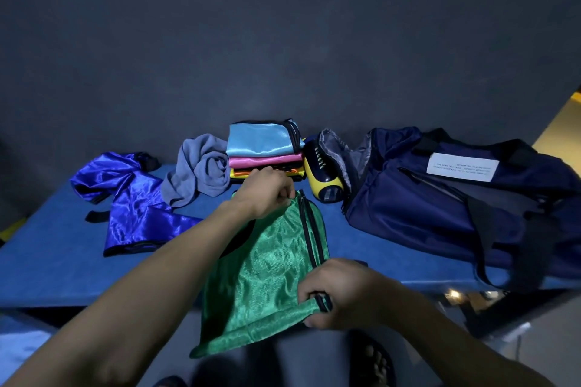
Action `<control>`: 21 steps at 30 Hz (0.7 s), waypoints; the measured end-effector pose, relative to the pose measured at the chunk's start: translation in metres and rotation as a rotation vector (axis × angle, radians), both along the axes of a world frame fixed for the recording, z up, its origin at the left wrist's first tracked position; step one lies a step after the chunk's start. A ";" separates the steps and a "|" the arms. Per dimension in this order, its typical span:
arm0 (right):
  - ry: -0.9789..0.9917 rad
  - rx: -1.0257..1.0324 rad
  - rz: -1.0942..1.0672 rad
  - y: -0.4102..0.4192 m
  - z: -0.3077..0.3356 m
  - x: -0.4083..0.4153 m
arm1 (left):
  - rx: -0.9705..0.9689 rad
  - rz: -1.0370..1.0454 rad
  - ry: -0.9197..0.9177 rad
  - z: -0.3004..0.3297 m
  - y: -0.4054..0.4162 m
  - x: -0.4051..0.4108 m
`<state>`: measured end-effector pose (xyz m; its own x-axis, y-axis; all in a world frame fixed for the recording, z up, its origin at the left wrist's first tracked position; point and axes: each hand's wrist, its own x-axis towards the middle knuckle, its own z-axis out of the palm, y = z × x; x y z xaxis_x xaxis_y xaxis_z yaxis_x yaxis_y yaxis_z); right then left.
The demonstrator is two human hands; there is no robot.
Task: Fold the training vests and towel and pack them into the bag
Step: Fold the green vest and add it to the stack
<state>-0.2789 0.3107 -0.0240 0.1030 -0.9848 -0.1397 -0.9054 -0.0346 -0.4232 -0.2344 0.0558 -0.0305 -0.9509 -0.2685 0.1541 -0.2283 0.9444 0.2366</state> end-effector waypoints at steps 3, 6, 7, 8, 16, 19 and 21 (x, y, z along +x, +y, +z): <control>-0.007 0.007 0.003 0.001 0.003 0.001 | -0.015 -0.006 0.027 -0.002 0.000 0.003; -0.007 0.015 0.003 0.001 0.004 0.001 | 0.056 -0.031 0.039 -0.004 -0.001 0.005; -0.004 0.017 0.007 0.001 0.004 0.001 | 0.093 -0.037 0.053 -0.004 -0.001 0.006; -0.002 0.018 0.010 0.001 0.004 0.002 | 0.135 -0.043 0.070 -0.003 -0.002 0.006; 0.012 0.047 0.017 0.001 0.006 0.003 | 0.422 0.031 0.137 0.003 0.004 -0.011; 0.017 0.066 0.016 0.004 0.009 0.003 | 0.375 0.107 0.055 -0.007 0.006 -0.020; 0.021 0.055 0.022 0.006 0.010 0.001 | 0.331 0.149 0.036 -0.014 0.010 -0.022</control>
<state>-0.2776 0.3166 -0.0137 0.1208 -0.9732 -0.1959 -0.9133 -0.0316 -0.4061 -0.2565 0.0662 -0.0445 -0.8929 -0.4450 0.0685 -0.3438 0.7722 0.5344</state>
